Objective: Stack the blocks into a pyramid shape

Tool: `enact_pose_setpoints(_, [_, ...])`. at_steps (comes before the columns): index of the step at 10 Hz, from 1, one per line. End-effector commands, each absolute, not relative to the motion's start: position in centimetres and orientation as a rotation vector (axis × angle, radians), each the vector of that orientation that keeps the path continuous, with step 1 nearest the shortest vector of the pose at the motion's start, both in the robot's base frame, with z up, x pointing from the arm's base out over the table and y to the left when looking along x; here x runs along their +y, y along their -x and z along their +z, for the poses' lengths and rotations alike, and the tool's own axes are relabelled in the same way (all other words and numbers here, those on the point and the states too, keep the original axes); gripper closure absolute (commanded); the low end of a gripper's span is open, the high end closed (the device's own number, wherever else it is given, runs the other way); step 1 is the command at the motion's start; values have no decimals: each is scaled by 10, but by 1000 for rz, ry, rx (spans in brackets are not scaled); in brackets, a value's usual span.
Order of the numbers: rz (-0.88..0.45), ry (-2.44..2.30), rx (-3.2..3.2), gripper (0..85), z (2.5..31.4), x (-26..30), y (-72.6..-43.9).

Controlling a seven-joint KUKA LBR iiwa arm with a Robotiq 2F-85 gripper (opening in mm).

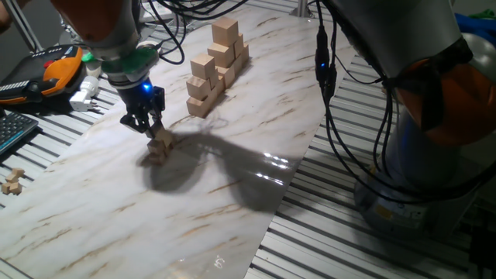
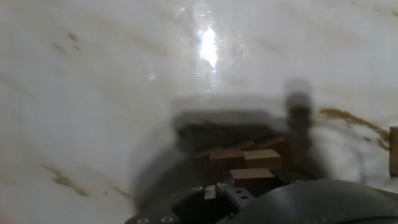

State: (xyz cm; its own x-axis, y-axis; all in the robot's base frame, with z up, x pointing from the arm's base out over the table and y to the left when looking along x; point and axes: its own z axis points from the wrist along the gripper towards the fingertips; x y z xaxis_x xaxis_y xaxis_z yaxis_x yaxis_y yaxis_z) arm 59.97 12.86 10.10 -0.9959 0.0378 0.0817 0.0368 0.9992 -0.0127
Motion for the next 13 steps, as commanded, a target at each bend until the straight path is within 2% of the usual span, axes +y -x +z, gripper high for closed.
enact_pose_setpoints(1, [23, 49, -3064, 850, 100, 130, -600])
enact_pose_setpoints(13, [37, -59, -3095, 850, 92, 128, -603])
